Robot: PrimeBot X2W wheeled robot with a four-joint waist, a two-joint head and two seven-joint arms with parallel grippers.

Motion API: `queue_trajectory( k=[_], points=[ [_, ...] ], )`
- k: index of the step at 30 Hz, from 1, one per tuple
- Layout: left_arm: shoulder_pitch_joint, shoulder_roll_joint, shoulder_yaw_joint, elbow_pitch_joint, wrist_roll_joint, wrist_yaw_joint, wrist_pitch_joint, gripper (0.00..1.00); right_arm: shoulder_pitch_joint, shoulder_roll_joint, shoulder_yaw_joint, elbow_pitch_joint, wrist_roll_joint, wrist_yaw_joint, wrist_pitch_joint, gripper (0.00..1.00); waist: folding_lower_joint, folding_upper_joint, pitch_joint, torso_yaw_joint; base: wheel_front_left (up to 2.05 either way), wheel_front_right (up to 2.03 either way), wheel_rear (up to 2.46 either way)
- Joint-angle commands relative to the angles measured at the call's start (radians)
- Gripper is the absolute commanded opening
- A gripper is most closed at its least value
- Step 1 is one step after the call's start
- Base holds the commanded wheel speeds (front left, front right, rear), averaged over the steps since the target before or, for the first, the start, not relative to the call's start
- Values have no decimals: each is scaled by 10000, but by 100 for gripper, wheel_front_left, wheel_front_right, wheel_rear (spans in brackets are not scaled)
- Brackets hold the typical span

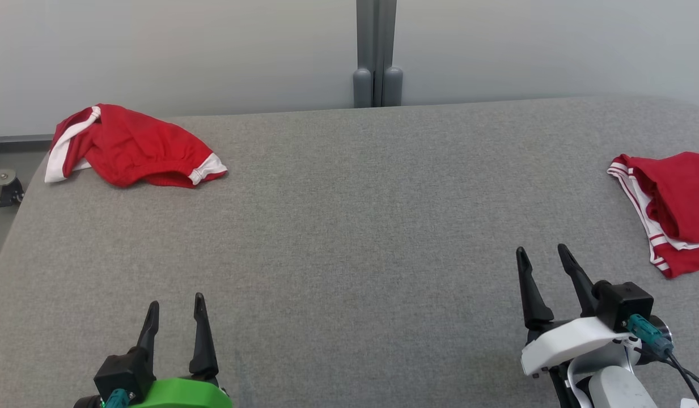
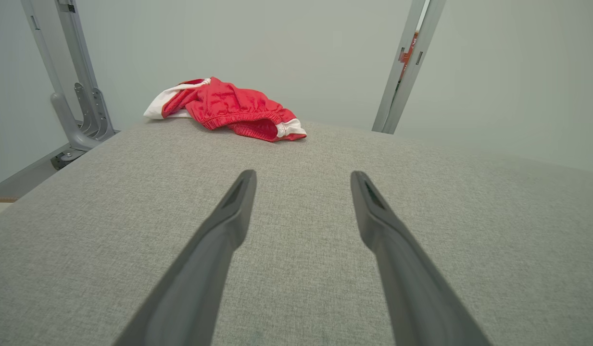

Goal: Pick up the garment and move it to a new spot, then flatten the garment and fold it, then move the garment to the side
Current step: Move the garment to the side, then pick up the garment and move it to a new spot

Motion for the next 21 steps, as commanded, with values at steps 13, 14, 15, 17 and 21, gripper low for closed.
queue_trajectory(
  k=[13,14,15,17,21],
  points=[
    [-35,-4,48,36,101,-79,-32,100,100,-27,85,83,79,-15,52,100,0,0,24,43,0,0,0],
    [-43,-4,39,34,93,-84,-32,100,102,-27,84,83,66,-15,66,100,0,0,30,57,0,0,0],
    [-50,-3,26,25,83,-87,-33,100,109,-28,75,74,56,-15,70,100,0,0,38,83,0,0,0],
    [-110,-2,16,17,92,-75,-33,100,148,-26,57,56,27,-15,93,100,0,0,67,225,0,0,0],
    [-295,3,-71,-23,162,-91,-33,100,149,-24,-37,-30,-56,-15,98,100,0,0,144,915,0,0,0]
  ],
)
